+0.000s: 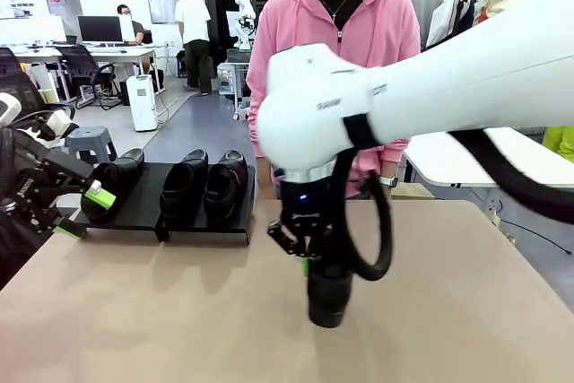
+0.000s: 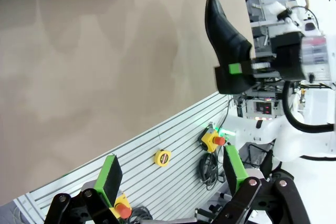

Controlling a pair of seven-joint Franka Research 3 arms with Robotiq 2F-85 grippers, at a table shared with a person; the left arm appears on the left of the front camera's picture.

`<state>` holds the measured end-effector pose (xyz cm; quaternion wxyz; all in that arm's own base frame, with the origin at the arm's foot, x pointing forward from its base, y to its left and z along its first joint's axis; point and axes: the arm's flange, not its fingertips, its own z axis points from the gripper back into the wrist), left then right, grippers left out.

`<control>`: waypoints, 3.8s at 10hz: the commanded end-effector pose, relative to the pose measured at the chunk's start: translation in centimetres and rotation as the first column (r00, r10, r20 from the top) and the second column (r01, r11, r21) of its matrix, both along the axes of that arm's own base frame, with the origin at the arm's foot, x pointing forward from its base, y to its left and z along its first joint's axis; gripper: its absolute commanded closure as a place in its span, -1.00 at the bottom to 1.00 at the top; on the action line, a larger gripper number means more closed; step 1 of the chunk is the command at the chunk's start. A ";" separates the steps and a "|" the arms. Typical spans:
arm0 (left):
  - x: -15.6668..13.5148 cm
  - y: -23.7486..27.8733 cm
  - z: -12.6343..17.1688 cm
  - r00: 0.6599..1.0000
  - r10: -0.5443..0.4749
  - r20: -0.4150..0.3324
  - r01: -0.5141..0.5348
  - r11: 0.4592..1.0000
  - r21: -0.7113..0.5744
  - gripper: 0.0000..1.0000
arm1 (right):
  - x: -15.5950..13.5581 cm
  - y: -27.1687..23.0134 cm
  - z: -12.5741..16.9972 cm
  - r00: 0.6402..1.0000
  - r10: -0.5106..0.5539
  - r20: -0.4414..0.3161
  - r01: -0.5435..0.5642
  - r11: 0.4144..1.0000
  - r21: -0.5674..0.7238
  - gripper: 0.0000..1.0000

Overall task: Organize the shoes by placing them on the stand.
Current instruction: Pick up one Shoe and place it in the middle of the table, then place the Shoe from the middle of the table onto the Shoes Stand.

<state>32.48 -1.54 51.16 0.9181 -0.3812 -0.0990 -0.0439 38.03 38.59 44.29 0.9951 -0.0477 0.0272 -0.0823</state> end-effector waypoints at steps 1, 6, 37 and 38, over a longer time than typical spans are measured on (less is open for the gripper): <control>-0.1 0.2 -0.1 1.000 -0.012 0.007 0.012 1.000 -0.007 -1.00 | 4.2 3.4 -1.9 0.998 0.010 0.070 -0.006 0.998 -0.054 1.00; -0.1 0.2 -0.1 1.000 -0.012 0.007 0.012 1.000 -0.007 -1.00 | 6.9 6.5 -6.9 0.990 0.134 0.041 -0.132 0.991 -0.030 1.00; -0.1 0.2 -0.1 1.000 -0.012 0.007 0.012 1.000 -0.007 -1.00 | -11.6 -34.4 8.5 0.943 -0.017 0.331 -0.224 0.705 0.673 -1.00; -0.1 0.2 -0.1 1.000 -0.012 0.007 0.012 1.000 -0.007 -1.00 | -11.6 -34.4 8.5 0.943 -0.017 0.331 -0.224 0.705 0.673 -1.00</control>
